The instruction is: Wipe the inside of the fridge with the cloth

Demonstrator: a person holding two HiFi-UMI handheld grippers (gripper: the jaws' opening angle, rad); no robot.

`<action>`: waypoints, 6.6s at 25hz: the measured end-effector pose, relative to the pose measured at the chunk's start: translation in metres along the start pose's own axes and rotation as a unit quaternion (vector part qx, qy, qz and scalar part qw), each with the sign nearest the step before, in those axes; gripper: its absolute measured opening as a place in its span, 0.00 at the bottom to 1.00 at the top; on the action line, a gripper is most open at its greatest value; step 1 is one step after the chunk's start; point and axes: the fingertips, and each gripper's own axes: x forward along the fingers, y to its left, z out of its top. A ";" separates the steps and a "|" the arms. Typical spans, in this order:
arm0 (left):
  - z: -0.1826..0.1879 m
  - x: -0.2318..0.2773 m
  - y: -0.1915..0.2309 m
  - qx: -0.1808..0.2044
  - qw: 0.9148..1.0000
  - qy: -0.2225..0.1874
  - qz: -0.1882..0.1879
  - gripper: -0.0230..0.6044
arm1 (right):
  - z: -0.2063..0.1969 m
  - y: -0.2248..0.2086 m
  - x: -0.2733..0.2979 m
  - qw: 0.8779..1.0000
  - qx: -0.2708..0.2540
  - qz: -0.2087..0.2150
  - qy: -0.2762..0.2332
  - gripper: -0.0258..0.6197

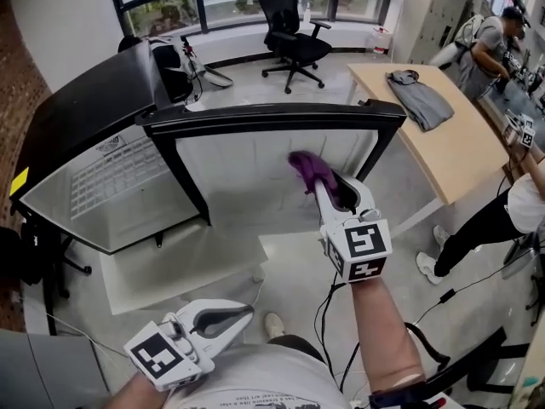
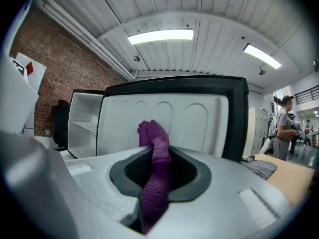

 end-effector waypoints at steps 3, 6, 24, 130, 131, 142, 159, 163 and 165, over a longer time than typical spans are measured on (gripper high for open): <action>0.003 0.014 -0.004 0.002 1.000 -0.001 -0.011 0.04 | -0.006 -0.021 -0.009 1.000 -0.002 -0.015 0.008 0.16; 0.007 0.024 -0.007 0.002 1.000 -0.002 -0.017 0.04 | -0.009 -0.036 -0.016 1.000 -0.003 -0.025 0.012 0.16; 0.006 0.016 -0.007 0.005 1.000 0.005 -0.021 0.04 | -0.018 -0.038 -0.033 0.999 0.011 -0.040 0.015 0.16; -0.024 -0.054 0.021 -0.035 0.997 0.026 0.069 0.04 | -0.123 0.147 0.070 0.983 -0.030 0.139 0.118 0.16; -0.022 -0.050 0.021 -0.035 0.997 0.027 0.065 0.04 | -0.126 0.141 0.069 0.983 -0.029 0.133 0.121 0.16; -0.012 -0.006 0.015 -0.027 0.999 0.030 0.025 0.04 | -0.154 0.075 0.043 0.984 -0.052 0.080 0.153 0.16; -0.001 0.037 0.001 -0.017 0.999 0.033 -0.003 0.04 | -0.158 0.022 0.016 0.987 -0.053 0.038 0.145 0.16; -0.001 0.038 0.000 -0.019 0.999 0.037 -0.003 0.04 | -0.146 0.018 0.013 0.992 -0.034 0.030 0.116 0.16; -0.002 0.037 0.000 -0.020 0.999 0.036 -0.001 0.04 | -0.139 0.015 0.011 0.994 -0.029 0.023 0.103 0.16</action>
